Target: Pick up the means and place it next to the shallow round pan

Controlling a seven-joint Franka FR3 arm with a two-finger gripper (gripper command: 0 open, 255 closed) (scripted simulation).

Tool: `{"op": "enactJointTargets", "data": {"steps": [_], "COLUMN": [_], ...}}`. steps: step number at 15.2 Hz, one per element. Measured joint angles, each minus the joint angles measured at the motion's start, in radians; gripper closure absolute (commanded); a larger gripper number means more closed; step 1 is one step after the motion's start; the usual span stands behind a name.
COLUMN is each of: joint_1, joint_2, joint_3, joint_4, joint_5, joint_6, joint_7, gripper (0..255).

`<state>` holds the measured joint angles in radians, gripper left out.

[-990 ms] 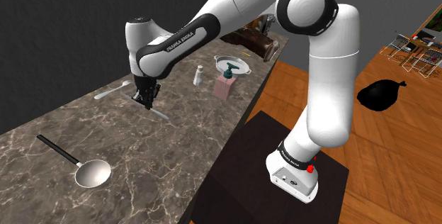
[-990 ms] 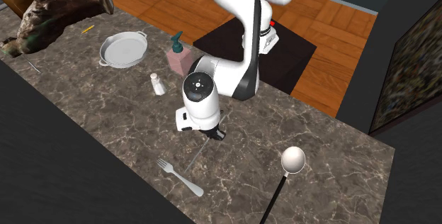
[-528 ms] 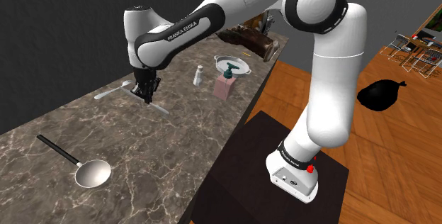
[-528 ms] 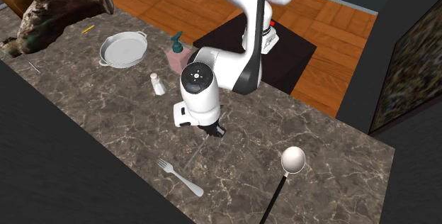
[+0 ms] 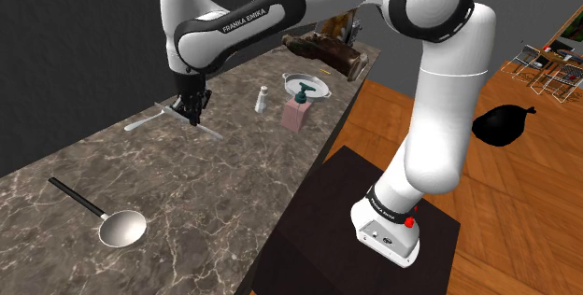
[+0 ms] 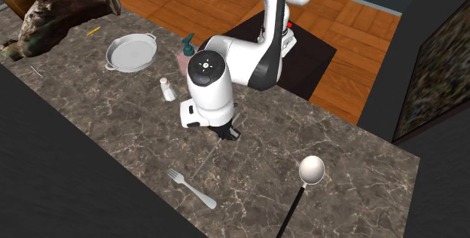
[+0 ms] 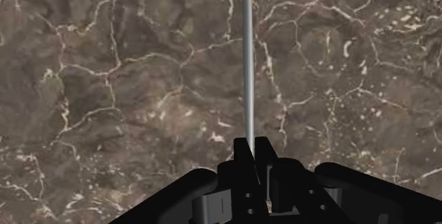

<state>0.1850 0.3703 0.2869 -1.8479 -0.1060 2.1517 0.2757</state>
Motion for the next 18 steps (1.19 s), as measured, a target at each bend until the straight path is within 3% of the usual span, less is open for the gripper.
{"op": "enactJointTargets", "data": {"steps": [8, 18], "joint_1": [-0.012, -0.139], "joint_2": [-0.060, -0.321], "joint_3": [0.006, -0.048], "joint_4": [0.015, -0.321], "joint_5": [0.021, 0.098], "joint_6": [-0.073, 0.013], "joint_7": [-0.019, -0.225], "gripper": [255, 255]}}
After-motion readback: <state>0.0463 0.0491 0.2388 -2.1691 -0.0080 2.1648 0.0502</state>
